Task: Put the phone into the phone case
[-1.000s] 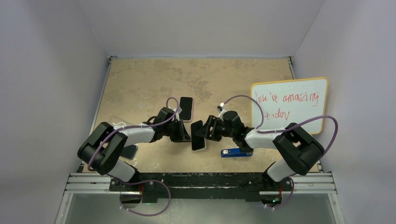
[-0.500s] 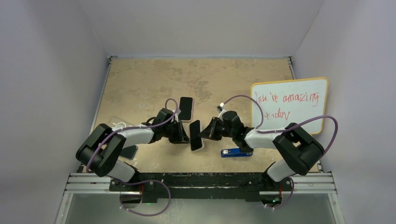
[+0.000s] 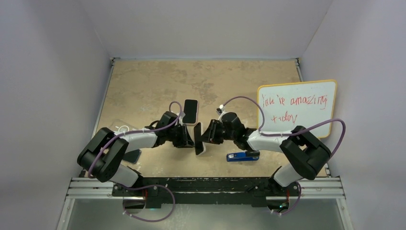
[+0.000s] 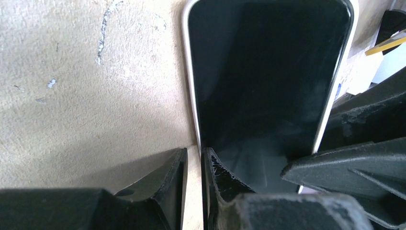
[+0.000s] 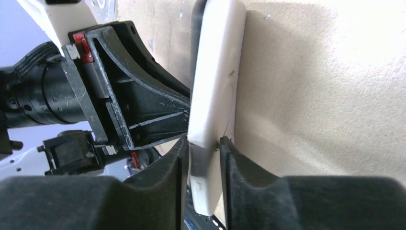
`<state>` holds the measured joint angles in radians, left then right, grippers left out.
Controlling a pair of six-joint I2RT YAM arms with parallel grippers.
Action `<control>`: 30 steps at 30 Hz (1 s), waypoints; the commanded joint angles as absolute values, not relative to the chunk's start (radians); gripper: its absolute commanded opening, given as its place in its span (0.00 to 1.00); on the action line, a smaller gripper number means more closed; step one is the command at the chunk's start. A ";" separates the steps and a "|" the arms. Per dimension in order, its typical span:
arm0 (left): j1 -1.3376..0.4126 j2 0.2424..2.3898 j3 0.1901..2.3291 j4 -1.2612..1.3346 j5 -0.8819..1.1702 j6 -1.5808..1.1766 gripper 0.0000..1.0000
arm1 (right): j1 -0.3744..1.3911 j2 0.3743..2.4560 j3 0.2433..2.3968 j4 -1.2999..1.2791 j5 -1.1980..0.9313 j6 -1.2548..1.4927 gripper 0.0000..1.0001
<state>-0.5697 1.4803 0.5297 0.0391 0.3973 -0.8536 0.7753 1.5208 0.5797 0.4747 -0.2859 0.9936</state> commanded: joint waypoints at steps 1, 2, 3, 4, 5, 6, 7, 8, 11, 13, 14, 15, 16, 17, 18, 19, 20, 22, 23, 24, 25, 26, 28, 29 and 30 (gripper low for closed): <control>-0.572 1.448 0.528 0.071 0.433 -0.846 0.21 | 0.796 1.526 0.639 0.402 -0.253 0.971 0.19; -0.572 1.436 0.530 0.063 0.434 -0.844 0.22 | 0.796 1.515 0.638 0.393 -0.241 0.970 0.12; -0.572 1.421 0.536 0.046 0.433 -0.843 0.25 | 0.796 1.500 0.636 0.384 -0.231 0.967 0.06; -0.570 1.404 0.541 0.026 0.431 -0.842 0.29 | 0.796 1.486 0.636 0.374 -0.224 0.961 0.01; -0.566 1.384 0.546 0.009 0.433 -0.839 0.33 | 0.796 1.469 0.640 0.361 -0.218 0.954 0.00; -0.559 1.363 0.547 0.003 0.441 -0.833 0.38 | 0.796 1.451 0.642 0.350 -0.213 0.947 0.00; -0.547 1.338 0.548 -0.036 0.454 -0.830 0.44 | 0.796 1.434 0.645 0.339 -0.210 0.941 0.00; -0.534 1.311 0.548 -0.054 0.465 -0.826 0.50 | 0.796 1.412 0.644 0.332 -0.207 0.937 0.00; -0.474 1.211 0.546 -0.094 0.521 -0.813 0.62 | 0.796 1.345 0.646 0.313 -0.206 0.923 0.00; -0.421 1.140 0.548 -0.115 0.575 -0.805 0.69 | 0.796 1.299 0.644 0.303 -0.206 0.921 0.00; -0.392 1.102 0.548 -0.118 0.607 -0.804 0.73 | 0.796 1.274 0.639 0.306 -0.217 0.924 0.00; -0.361 1.068 0.550 -0.113 0.639 -0.805 0.77 | 0.796 1.249 0.631 0.319 -0.224 0.932 0.00; -0.347 1.040 0.553 -0.101 0.674 -0.809 0.81 | 0.796 1.221 0.624 0.337 -0.223 0.937 0.00; -0.338 1.016 0.561 -0.088 0.705 -0.813 0.83 | 0.795 1.184 0.619 0.357 -0.221 0.938 0.00; -0.334 1.000 0.571 -0.076 0.732 -0.819 0.85 | 0.796 1.160 0.613 0.378 -0.222 0.939 0.00; -0.333 0.990 0.583 -0.061 0.755 -0.827 0.86 | 0.796 1.134 0.606 0.406 -0.233 0.943 0.00; -0.333 0.978 0.596 -0.051 0.769 -0.837 0.87 | 0.796 1.111 0.597 0.439 -0.239 0.947 0.00; -0.333 0.963 0.612 -0.029 0.792 -0.858 0.88 | 0.796 1.064 0.587 0.479 -0.248 0.953 0.00; -0.333 0.957 0.615 -0.017 0.800 -0.868 0.88 | 0.796 1.042 0.582 0.501 -0.254 0.954 0.00; -0.333 0.951 0.615 0.020 0.809 -0.880 0.89 | 0.796 1.020 0.574 0.529 -0.257 0.957 0.00; -0.333 0.948 0.614 0.043 0.814 -0.893 0.89 | 0.796 1.003 0.565 0.559 -0.258 0.962 0.00; -0.333 0.949 0.610 0.063 0.820 -0.906 0.89 | 0.796 0.991 0.559 0.585 -0.265 0.969 0.00; -0.333 0.953 0.586 0.164 0.844 -0.958 0.89 | 0.796 0.983 0.551 0.628 -0.294 0.986 0.00; -0.333 0.956 0.567 0.233 0.862 -1.001 0.89 | 0.796 0.984 0.548 0.654 -0.309 0.996 0.00; -0.333 0.960 0.545 0.312 0.878 -1.048 0.88 | 0.796 0.989 0.545 0.681 -0.323 1.005 0.00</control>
